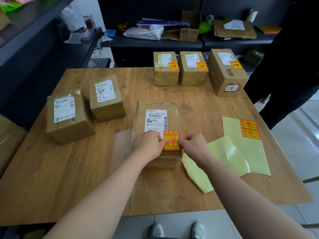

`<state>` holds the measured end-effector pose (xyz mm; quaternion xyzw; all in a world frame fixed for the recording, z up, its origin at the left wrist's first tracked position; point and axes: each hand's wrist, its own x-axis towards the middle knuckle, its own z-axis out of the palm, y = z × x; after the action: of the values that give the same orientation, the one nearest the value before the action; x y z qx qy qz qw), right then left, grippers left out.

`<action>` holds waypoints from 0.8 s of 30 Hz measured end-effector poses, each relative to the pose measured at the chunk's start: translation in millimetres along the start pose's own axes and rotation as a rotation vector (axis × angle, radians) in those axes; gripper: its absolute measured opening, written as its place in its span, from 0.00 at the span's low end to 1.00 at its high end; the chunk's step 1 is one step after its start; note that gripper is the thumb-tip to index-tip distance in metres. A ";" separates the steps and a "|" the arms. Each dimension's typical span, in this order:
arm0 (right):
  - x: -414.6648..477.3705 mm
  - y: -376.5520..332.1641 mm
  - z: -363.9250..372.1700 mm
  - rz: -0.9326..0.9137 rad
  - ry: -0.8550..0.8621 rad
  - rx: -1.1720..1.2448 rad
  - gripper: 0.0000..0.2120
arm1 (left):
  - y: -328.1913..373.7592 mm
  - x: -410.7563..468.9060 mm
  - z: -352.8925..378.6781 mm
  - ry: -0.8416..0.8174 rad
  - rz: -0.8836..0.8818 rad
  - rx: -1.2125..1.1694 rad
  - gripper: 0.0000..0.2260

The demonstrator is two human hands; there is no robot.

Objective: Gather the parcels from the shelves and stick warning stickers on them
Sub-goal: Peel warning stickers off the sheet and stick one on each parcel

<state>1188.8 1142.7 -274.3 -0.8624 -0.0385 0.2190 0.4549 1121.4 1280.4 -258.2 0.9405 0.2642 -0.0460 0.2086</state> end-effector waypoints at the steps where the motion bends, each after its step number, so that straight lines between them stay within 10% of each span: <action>1: -0.4 -0.5 0.0 0.002 -0.001 -0.002 0.09 | -0.1 0.2 0.2 0.000 -0.002 -0.001 0.17; 24: -10.5 -7.4 -8.7 -0.267 0.140 -0.731 0.19 | -5.5 -7.8 2.4 0.119 0.152 -0.024 0.09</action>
<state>1183.9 1137.5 -260.5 -0.9677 -0.1946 0.0707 0.1439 1112.0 1279.9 -260.9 0.9563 0.2047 0.0292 0.2067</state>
